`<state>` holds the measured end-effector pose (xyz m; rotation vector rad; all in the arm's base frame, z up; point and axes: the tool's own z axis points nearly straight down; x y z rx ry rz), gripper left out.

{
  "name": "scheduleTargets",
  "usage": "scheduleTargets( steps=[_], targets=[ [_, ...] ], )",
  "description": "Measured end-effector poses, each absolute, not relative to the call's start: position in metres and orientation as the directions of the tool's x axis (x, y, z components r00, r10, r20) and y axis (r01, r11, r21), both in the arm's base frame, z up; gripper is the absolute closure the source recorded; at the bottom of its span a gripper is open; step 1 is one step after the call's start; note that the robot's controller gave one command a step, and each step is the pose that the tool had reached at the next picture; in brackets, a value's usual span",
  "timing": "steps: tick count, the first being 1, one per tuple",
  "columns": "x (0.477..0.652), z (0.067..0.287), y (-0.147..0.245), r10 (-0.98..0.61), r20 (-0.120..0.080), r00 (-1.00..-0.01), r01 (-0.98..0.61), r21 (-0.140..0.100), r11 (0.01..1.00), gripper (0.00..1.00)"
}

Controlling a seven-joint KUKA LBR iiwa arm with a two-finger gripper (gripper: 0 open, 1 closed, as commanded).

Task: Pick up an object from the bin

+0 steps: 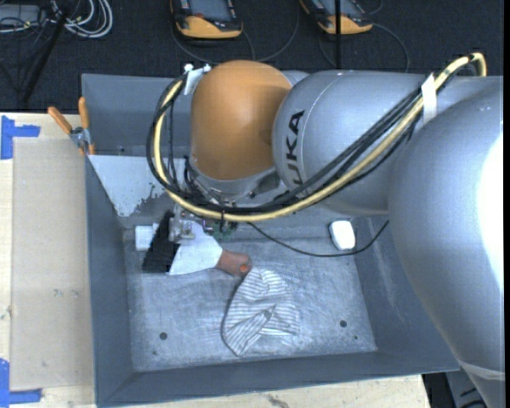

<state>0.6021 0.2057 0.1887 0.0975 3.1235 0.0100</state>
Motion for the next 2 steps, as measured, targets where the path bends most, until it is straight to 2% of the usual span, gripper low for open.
scheduleTargets(
  steps=[1,2],
  targets=[
    [0.594,0.190,0.210,0.038,0.016,-0.999,0.038,-0.006,0.999,1.00],
    [0.602,0.264,0.215,-0.033,0.002,-0.999,-0.033,-0.001,0.999,1.00]
  ],
)
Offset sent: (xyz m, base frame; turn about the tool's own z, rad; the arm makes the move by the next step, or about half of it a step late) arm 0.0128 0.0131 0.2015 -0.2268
